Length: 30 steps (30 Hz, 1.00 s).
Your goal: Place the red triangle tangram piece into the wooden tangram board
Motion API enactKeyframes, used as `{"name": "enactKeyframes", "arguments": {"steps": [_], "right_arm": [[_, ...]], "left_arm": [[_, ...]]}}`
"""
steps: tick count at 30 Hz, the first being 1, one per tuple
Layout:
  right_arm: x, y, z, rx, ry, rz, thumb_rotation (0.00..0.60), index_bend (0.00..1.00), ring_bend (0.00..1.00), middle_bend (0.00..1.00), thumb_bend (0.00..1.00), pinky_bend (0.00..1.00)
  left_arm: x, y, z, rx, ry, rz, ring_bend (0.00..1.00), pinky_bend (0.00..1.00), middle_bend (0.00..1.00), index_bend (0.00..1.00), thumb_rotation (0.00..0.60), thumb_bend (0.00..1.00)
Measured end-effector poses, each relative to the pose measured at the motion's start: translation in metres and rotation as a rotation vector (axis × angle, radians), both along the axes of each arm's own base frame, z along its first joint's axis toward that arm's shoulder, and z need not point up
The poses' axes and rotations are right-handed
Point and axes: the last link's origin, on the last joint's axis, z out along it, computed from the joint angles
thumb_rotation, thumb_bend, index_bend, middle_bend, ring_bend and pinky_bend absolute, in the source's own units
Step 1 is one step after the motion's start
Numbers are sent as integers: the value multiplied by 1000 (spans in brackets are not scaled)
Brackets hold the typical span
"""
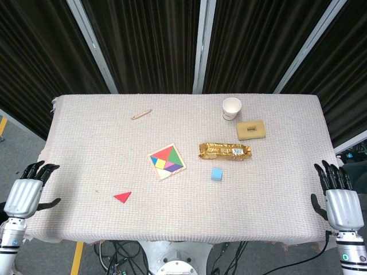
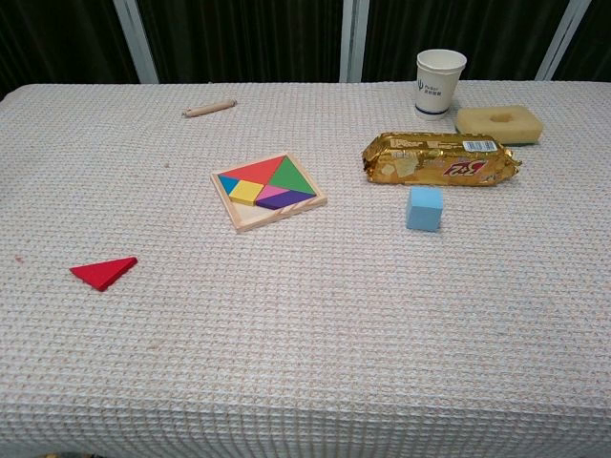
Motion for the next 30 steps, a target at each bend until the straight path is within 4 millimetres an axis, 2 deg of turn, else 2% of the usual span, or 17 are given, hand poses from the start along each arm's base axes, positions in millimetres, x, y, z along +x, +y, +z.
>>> {"name": "enactKeyframes", "arguments": {"steps": [10,19,26,30], "right_arm": [[1,-1,3,-6,0,12,600,0,0,0,334,0],[0,-2,7,-15,-6,15,600,0,0,0,335,0],[3,-2,13,-35,-12,19,600,0,0,0,335,0],[2,-2,16,-32,2,18,600,0,0,0,333,0]], "left_arm": [[-1,-3,1,0,4,1,98,134,195,194,600,51],[11,-2,-3,-44,-9,-23,98,145,195,194,600,51],[19,-3,-17,-147,-10,-40,98,146,195,200,600,51],[25,-3,-33,-194,-44,-42,98,142,195,206,600,50]]}}
